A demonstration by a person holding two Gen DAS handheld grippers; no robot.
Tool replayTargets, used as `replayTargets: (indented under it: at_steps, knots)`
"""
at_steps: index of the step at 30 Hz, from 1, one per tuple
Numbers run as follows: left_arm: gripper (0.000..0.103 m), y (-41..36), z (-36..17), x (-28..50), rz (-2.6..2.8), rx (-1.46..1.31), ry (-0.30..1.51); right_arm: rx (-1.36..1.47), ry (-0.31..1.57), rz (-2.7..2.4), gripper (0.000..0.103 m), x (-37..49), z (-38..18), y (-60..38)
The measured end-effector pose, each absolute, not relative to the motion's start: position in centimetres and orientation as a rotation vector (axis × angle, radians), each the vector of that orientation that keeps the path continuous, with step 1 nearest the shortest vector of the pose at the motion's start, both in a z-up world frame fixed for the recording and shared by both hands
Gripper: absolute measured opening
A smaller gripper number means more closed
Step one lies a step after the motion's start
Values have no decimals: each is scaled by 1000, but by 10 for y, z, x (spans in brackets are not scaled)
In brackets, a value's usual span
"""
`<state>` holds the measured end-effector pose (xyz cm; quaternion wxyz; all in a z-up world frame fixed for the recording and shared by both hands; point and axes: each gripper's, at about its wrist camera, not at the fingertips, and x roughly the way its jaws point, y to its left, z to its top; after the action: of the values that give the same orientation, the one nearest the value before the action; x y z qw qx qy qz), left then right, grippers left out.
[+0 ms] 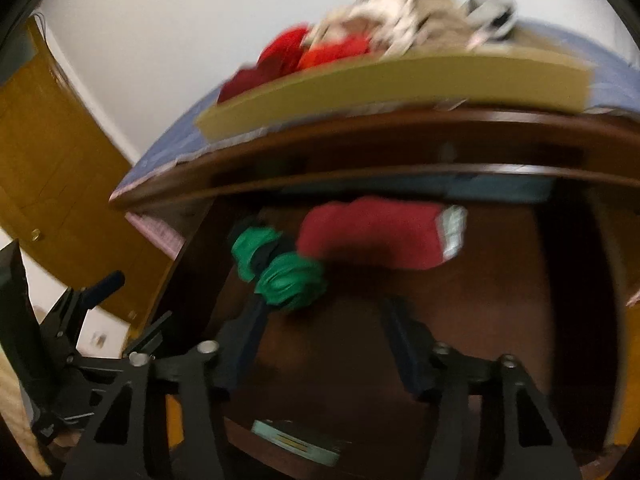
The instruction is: Take underwear out of drawer
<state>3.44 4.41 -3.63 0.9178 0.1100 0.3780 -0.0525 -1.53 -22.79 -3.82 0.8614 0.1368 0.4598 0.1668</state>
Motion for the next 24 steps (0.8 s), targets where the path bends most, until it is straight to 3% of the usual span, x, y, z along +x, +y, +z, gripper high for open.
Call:
replayTargets:
  at_steps: [7, 20, 21, 22, 24]
  knots:
    - [103, 72, -32, 39, -82, 197, 778, 158, 1156, 440, 53, 21, -67, -161]
    - [103, 103, -32, 42, -89, 146, 791, -224, 1292, 524, 52, 67, -103, -73]
    - [103, 101, -35, 43, -98, 147, 799, -270, 1296, 523, 43, 67, -105, -70]
    - [103, 100, -36, 45, -102, 148, 803, -317, 1294, 512, 25, 66, -107, -67]
    - [103, 98, -37, 46, -111, 146, 808, -377, 1287, 509, 18, 61, -108, -68]
